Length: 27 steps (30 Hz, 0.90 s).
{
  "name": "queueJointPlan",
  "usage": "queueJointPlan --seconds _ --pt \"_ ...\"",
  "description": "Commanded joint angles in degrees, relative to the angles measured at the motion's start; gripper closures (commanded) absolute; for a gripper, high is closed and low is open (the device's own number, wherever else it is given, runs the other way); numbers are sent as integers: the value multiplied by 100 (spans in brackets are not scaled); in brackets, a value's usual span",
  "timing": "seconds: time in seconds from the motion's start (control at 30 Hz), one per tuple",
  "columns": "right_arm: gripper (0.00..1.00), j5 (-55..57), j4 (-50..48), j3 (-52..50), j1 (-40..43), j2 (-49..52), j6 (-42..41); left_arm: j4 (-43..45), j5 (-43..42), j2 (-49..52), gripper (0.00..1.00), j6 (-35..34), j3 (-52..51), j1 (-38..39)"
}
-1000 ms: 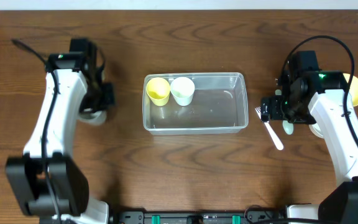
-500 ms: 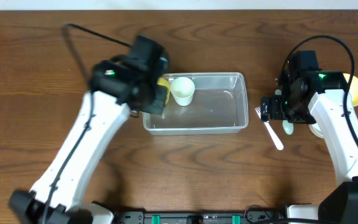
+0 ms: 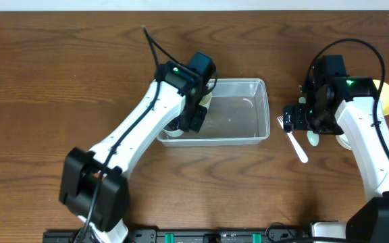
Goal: Pack container
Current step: 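Place grey cup with left gripper in container's front-left corner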
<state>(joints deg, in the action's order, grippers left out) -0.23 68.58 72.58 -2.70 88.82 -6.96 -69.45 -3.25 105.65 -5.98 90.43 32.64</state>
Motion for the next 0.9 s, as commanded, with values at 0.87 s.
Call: queueJointPlan --seconds 0.87 --pt "2 42 42 -7 66 24 105 662 153 664 73 431 -503 -284"
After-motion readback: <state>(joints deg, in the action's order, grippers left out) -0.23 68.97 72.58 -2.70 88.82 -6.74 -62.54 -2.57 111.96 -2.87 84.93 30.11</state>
